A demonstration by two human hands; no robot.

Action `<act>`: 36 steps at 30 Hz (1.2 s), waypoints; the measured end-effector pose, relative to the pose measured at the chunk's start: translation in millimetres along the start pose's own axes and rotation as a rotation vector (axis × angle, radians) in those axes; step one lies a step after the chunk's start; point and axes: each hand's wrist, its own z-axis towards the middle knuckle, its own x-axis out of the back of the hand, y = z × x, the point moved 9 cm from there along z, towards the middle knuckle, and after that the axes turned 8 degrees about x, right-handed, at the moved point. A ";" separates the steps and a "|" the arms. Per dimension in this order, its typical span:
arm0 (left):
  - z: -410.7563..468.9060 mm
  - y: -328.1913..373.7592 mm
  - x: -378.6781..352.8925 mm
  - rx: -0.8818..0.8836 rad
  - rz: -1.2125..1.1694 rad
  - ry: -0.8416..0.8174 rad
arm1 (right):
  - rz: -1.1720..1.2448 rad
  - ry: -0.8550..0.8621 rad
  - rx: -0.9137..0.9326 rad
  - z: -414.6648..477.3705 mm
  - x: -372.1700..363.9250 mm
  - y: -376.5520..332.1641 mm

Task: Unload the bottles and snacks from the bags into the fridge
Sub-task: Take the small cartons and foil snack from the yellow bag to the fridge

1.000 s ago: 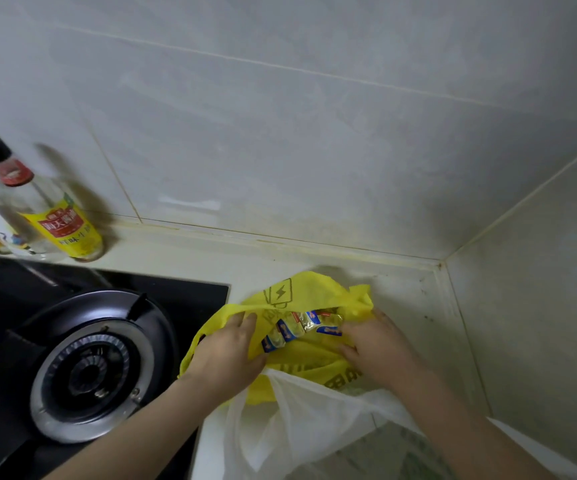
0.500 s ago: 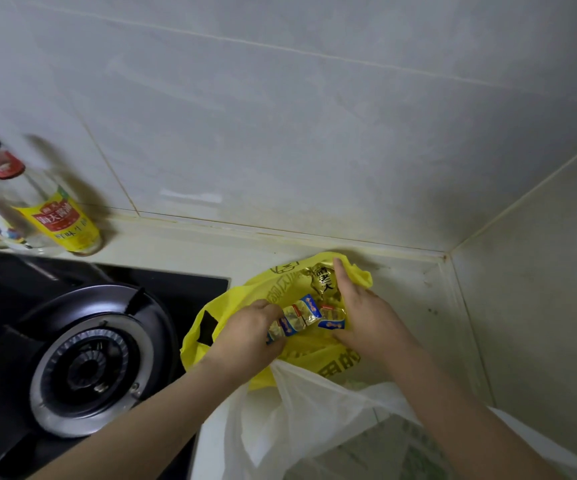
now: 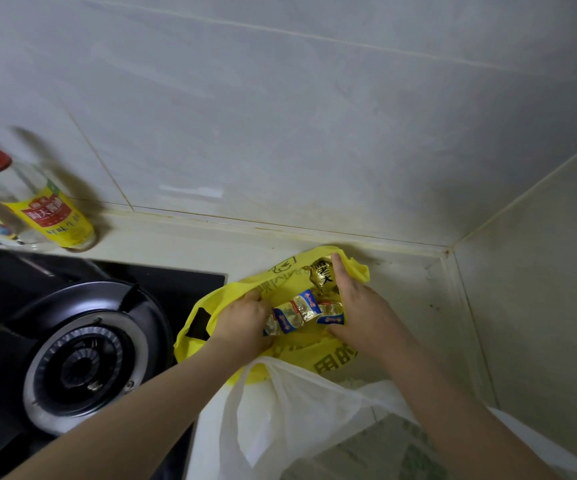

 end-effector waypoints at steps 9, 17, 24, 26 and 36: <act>-7.2 1.5 22.9 -0.016 -0.296 0.138 | 0.028 0.004 -0.031 2.1 2.9 4.0; 5.7 17.3 7.8 0.048 -0.159 0.052 | 0.044 -0.003 -0.042 -2.6 8.5 3.2; 11.7 24.1 -2.4 0.082 -0.039 0.011 | 0.066 -0.011 -0.053 -4.6 8.4 6.8; 13.8 25.3 -4.9 0.090 -0.023 -0.007 | 0.070 -0.013 -0.061 -4.5 8.0 7.5; 18.4 36.1 10.7 0.019 -0.258 0.039 | 0.043 -0.008 -0.029 -4.6 10.2 9.8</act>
